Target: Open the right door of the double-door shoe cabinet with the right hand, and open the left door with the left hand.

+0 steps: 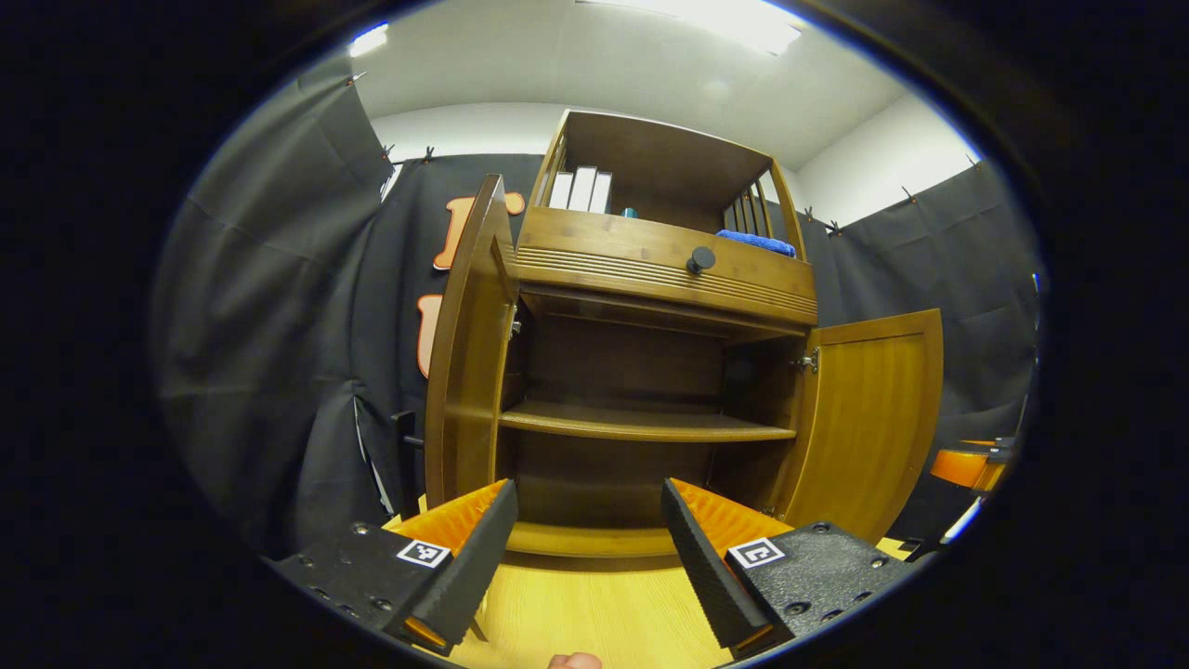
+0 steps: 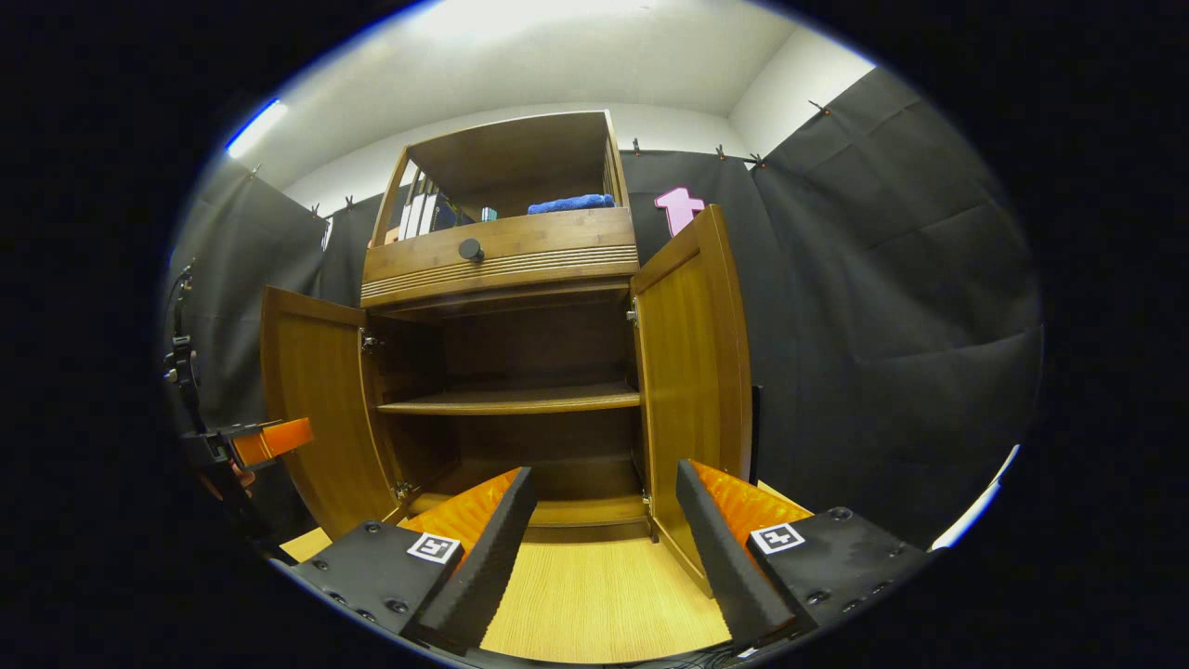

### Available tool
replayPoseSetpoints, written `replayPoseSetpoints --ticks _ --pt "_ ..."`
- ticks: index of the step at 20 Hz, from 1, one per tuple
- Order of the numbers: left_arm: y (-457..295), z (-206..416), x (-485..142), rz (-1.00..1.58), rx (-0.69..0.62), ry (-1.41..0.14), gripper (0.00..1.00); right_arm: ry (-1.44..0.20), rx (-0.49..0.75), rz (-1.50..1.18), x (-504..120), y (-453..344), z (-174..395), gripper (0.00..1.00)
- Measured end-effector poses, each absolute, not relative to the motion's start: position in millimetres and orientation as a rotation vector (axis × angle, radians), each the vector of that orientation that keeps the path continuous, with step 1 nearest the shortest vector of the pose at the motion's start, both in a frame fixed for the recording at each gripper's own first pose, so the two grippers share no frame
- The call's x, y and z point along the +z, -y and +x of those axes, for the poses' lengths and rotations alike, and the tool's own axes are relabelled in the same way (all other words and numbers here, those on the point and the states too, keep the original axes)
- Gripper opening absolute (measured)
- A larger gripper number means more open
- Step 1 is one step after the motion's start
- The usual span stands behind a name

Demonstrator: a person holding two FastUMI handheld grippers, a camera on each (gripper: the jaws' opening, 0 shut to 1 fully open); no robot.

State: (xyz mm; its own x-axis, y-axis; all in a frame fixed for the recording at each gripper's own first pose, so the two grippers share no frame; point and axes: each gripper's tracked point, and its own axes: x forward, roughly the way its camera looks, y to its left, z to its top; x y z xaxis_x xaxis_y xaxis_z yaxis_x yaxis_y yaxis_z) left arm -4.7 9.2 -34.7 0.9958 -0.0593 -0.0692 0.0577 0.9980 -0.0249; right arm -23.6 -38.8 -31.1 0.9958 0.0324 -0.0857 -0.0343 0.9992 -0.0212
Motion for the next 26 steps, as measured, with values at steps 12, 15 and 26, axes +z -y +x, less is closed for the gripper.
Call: replayPoseSetpoints --ticks 12,15,26 --pt "-5.4 1.0 -34.8 0.002 -0.076 -0.064 0.9 -0.092 0.013 -0.017 -36.3 43.4 -27.0 0.98" --pt "-7.4 1.3 -33.5 0.005 -0.073 -0.061 0.9 -0.091 0.015 -0.022 -36.5 42.0 -27.7 0.98" --pt "-15.7 -2.5 -31.4 -0.031 -0.058 -0.053 0.98 -0.081 0.026 -0.043 -30.4 34.3 -33.8 0.98"
